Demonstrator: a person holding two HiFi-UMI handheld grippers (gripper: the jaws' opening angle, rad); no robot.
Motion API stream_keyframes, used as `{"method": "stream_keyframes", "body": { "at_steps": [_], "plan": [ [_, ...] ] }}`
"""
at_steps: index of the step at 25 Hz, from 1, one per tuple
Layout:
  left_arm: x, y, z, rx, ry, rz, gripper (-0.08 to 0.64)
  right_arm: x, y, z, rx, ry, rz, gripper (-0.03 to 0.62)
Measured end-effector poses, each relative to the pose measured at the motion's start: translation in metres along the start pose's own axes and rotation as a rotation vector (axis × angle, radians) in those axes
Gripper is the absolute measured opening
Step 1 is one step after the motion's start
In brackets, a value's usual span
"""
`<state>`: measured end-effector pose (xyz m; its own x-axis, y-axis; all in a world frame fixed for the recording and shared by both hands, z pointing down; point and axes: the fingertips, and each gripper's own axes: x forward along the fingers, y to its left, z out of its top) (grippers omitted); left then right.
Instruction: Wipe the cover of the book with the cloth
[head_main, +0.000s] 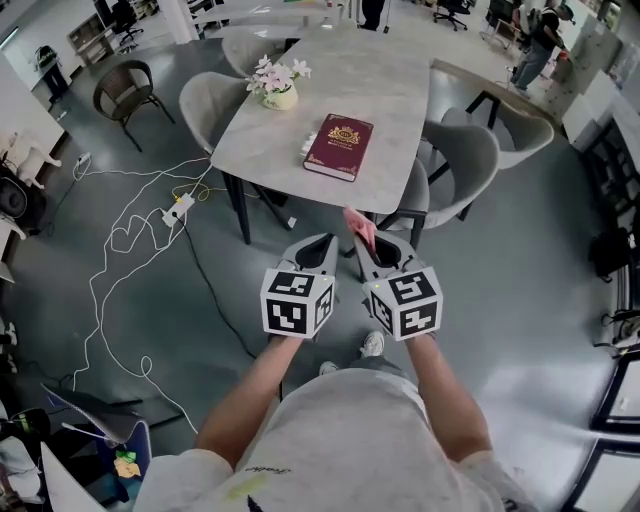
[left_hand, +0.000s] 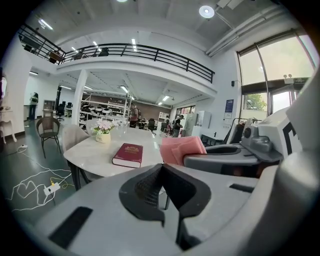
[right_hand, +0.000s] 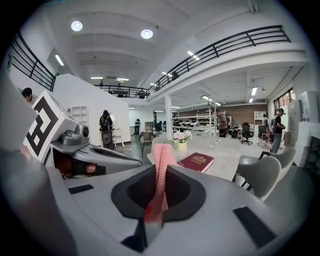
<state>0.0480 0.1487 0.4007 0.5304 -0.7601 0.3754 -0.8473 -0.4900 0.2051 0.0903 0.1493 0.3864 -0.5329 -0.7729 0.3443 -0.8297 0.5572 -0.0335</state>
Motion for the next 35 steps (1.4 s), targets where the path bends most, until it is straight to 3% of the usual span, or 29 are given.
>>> {"method": "stream_keyframes", "body": {
  "at_steps": [10,35],
  "plan": [
    [0.039,0.023,0.013,0.016,0.008,0.043,0.008,0.043,-0.033,0.0,0.034,-0.012,0.037,0.018],
    [0.242,0.071,0.065,-0.004,0.102,0.093,0.006,0.183,-0.194,0.018,0.062,0.046,0.144,0.018]
  ]
}}
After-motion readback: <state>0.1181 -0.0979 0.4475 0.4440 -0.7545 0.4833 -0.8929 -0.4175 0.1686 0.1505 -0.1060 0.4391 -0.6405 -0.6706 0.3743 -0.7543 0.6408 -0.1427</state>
